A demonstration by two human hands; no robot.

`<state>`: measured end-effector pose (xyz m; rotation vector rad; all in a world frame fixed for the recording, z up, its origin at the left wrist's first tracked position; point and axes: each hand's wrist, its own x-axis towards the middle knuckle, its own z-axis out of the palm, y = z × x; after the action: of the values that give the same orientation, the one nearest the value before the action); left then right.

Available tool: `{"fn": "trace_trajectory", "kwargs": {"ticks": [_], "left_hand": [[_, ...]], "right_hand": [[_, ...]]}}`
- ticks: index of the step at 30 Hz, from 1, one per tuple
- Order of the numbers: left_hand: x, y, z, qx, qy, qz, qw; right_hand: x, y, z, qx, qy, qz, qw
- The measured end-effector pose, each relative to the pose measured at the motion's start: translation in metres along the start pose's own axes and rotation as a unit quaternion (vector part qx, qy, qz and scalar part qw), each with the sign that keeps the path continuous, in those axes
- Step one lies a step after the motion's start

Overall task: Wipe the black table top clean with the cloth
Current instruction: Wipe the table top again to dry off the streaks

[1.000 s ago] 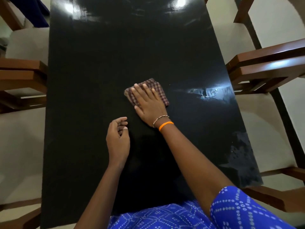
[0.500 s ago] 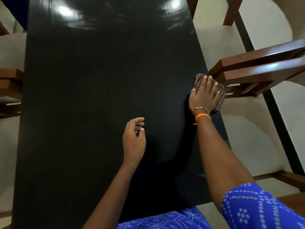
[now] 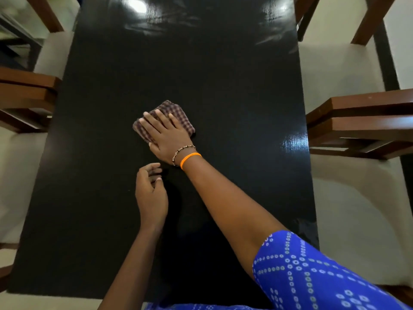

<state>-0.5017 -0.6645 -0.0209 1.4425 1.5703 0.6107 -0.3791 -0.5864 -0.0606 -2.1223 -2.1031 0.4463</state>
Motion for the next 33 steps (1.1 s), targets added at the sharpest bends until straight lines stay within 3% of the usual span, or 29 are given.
{"fn": "trace_trajectory", "kwargs": {"ticks": [4, 11, 14, 18, 20, 23, 25, 29, 33], "left_hand": [[0.004, 0.015, 0.022, 0.011, -0.029, 0.048, 0.998], [0.0, 0.04, 0.066, 0.01, -0.088, 0.092, 0.992], [0.002, 0.049, 0.081, 0.017, -0.109, 0.101, 0.989], [0.016, 0.063, 0.104, 0.011, -0.102, 0.103, 0.989], [0.024, 0.069, 0.114, 0.007, -0.089, 0.101, 0.991], [0.032, 0.079, 0.127, 0.002, -0.082, 0.103, 0.991], [0.035, 0.085, 0.137, 0.002, -0.085, 0.105, 0.991], [0.039, 0.095, 0.153, 0.023, -0.087, 0.113, 0.989], [0.039, 0.103, 0.164, 0.04, -0.11, 0.143, 0.983]], "right_hand": [[-0.008, 0.033, -0.008, -0.001, 0.031, 0.019, 0.999], [-0.032, 0.147, -0.033, 0.016, 0.108, 0.208, 0.972], [-0.044, 0.193, -0.041, 0.025, 0.161, 0.343, 0.925], [-0.018, 0.201, -0.047, 0.064, 0.227, 0.529, 0.815], [0.006, 0.197, -0.05, 0.07, 0.213, 0.5, 0.837], [0.038, 0.185, -0.049, 0.052, 0.15, 0.323, 0.933], [0.05, 0.179, -0.047, 0.04, 0.12, 0.229, 0.965], [0.056, 0.202, -0.053, 0.015, 0.104, 0.149, 0.983], [0.052, 0.275, -0.077, 0.007, 0.12, 0.212, 0.97]]}}
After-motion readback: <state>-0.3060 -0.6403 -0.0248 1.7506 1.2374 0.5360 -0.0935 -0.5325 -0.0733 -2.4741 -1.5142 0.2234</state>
